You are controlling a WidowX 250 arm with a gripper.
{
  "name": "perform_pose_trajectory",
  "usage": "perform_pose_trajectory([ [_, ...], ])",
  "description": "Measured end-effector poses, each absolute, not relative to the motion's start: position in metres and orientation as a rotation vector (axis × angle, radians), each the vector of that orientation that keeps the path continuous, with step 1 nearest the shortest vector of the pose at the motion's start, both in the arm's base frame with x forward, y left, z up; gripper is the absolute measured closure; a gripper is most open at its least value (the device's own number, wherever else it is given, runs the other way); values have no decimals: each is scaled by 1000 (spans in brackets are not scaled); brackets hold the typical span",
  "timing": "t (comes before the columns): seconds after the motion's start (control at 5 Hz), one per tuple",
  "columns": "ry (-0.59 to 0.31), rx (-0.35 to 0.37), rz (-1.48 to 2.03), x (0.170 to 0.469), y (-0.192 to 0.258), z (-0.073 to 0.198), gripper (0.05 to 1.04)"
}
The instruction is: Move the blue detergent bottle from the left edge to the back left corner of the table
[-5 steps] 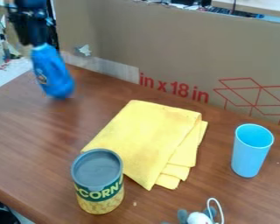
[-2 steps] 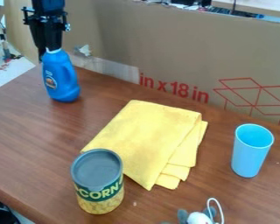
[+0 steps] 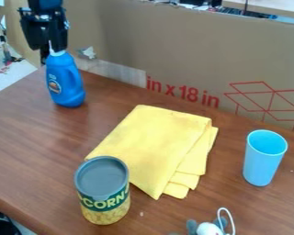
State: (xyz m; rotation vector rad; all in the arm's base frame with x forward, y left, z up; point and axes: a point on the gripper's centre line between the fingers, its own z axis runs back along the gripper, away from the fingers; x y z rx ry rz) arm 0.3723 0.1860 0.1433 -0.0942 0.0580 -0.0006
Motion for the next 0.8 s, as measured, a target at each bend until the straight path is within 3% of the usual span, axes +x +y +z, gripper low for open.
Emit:
perform_pose_trajectory([
  [0.2,-13,-62,-16,366,185,174,77],
  [0.4,-39,-3,-46,324,169,201,81],
  [0.6,-71,37,-83,276,143,218,82],
  [0.8,-69,11,-173,255,104,215,82],
])
